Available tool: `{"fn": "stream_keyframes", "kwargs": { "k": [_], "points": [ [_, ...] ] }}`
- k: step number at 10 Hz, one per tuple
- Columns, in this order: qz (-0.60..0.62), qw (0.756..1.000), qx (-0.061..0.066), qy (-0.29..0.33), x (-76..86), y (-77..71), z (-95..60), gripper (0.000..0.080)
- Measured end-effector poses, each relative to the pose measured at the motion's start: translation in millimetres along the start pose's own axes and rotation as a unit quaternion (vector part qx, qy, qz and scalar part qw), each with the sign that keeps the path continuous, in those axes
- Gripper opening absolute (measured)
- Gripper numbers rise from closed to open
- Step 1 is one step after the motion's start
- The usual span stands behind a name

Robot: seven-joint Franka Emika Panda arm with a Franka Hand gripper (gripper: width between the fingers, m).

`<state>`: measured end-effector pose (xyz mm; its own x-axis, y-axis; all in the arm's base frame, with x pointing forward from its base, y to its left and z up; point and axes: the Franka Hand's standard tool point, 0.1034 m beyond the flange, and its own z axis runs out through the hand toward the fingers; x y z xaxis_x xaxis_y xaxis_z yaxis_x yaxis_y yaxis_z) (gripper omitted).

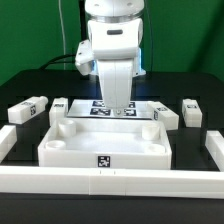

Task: Assemble desk

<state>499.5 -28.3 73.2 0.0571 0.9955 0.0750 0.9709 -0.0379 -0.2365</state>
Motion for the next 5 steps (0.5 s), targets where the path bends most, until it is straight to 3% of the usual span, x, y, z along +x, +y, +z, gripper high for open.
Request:
{"fn": "stream_keyframes", "kwargs": {
  "k": [2, 5],
  "points": [
    [0.016, 0.999, -0.003, 0.03, -15.6, -0.3, 0.0, 0.065],
    [0.017, 0.999, -0.003, 0.027, -14.9, -5.8, 8.1, 0.065]
  ]
}}
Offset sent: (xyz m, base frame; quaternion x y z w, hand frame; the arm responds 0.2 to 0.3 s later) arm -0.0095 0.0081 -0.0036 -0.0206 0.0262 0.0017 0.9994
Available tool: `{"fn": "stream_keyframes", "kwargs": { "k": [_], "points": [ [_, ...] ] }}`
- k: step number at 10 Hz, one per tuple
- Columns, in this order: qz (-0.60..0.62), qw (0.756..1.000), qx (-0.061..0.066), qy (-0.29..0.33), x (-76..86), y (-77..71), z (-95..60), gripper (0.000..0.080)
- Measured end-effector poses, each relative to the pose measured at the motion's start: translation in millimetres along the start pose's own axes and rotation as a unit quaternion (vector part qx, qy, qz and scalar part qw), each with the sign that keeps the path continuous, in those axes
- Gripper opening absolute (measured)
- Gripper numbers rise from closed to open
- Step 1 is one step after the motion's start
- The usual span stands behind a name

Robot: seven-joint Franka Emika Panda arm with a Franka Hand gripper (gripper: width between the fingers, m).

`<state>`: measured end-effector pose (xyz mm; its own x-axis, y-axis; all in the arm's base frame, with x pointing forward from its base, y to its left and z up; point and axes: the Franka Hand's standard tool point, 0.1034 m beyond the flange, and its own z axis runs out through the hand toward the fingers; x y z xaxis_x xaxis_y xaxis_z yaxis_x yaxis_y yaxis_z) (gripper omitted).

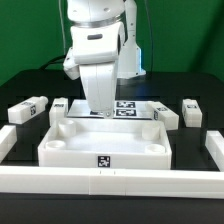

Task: Assemble desk

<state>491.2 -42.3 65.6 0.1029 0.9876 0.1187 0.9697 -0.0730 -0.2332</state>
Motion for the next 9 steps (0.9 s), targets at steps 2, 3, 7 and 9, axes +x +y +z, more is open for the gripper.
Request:
{"fn": "stream_keyframes", "kwargs": {
  "k": [2, 3, 7, 9],
  "points": [
    [0.0, 1.0, 0.003, 0.0, -0.8, -2.1, 2.1, 0.065],
    [-0.001, 1.0, -0.007, -0.001, -1.0, 0.1, 1.8, 0.065],
    [-0.008, 0.999, -0.046, -0.007, 4.6, 2.5, 10.4, 0.065],
    [-0.007, 1.0, -0.029, -0.005, 4.0, -0.3, 11.3, 0.065]
  ]
}}
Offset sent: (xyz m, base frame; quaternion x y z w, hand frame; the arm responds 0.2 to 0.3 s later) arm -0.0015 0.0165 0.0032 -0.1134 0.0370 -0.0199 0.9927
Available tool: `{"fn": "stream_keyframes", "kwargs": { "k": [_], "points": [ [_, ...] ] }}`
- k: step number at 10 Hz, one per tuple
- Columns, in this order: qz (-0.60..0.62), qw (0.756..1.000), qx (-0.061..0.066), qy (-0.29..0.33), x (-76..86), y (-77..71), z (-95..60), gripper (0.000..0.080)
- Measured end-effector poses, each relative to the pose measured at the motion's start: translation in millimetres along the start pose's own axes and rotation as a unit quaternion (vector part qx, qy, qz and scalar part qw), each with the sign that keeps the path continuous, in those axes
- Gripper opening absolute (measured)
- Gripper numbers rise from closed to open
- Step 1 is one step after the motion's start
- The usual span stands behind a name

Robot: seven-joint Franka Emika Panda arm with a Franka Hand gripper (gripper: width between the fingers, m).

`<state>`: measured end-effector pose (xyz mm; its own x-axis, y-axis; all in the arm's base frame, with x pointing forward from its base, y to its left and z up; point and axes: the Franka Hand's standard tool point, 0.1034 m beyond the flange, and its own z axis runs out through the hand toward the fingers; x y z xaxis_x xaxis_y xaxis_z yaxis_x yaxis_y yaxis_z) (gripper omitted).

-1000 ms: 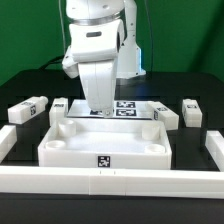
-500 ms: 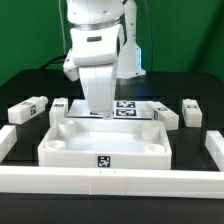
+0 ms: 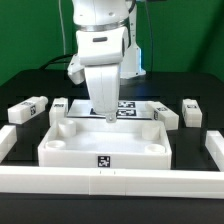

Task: Assemble desk

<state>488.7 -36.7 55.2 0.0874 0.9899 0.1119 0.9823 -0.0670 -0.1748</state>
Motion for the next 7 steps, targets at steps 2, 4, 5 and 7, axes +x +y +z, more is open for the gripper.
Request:
{"fn": "stream_keyframes", "kwargs": {
  "k": [2, 4, 5, 7],
  "points": [
    [0.001, 1.0, 0.019, 0.003, -0.2, -4.6, 2.3, 0.065],
    [0.006, 0.996, 0.088, 0.015, 4.8, -8.3, 5.1, 0.065],
    [0.006, 0.995, 0.098, 0.017, 5.5, -4.5, 5.2, 0.065],
    [0.006, 0.996, 0.087, 0.016, 4.7, -2.5, 5.2, 0.065]
  ]
}}
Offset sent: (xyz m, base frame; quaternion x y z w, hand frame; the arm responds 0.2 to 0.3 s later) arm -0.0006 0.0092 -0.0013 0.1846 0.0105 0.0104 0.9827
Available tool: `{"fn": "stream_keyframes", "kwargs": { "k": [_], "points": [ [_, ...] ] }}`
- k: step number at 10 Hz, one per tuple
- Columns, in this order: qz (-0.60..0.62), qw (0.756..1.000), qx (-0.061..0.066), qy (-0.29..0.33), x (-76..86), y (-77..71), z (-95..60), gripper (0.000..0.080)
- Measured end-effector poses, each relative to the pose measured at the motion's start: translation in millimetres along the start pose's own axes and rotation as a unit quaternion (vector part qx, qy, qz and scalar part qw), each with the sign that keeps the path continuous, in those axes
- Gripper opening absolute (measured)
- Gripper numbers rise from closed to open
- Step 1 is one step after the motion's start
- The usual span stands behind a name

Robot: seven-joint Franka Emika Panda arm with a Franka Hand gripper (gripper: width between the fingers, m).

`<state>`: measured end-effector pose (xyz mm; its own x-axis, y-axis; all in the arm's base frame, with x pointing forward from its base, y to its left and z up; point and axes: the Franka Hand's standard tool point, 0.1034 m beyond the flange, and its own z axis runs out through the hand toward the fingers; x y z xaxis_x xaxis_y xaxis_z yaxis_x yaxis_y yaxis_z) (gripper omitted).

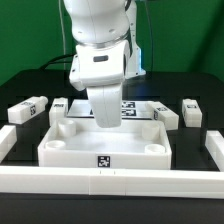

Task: Assemble desk

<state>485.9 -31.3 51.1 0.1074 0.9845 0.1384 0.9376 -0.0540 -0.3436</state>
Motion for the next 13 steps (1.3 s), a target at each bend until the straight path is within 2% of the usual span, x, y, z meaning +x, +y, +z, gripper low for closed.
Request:
{"fn": "stream_keyframes", "kwargs": {
  "k": [1, 2, 3, 4, 5, 6, 8, 11, 13],
  "points": [
    [0.001, 1.0, 0.001, 0.0, -0.6, 0.0, 0.6, 0.065],
    [0.001, 1.0, -0.025, -0.003, -2.0, 5.8, 0.1, 0.065],
    [0.002, 0.998, -0.065, -0.009, -4.6, 8.0, 0.0, 0.065],
    [0.003, 0.996, -0.084, -0.013, -5.8, 5.5, 1.7, 0.065],
    [0.003, 0.991, -0.129, -0.019, -7.6, 8.6, 3.0, 0.065],
    [0.002, 0.986, -0.163, -0.025, -8.3, 6.5, 8.1, 0.065],
    [-0.004, 0.976, -0.217, -0.033, -5.7, 4.7, 14.3, 0.065],
    [-0.011, 0.977, -0.208, -0.034, 0.9, 2.5, 25.6, 0.065],
    [-0.009, 0.979, -0.199, -0.034, 10.5, 7.9, 39.4, 0.065]
  ]
}}
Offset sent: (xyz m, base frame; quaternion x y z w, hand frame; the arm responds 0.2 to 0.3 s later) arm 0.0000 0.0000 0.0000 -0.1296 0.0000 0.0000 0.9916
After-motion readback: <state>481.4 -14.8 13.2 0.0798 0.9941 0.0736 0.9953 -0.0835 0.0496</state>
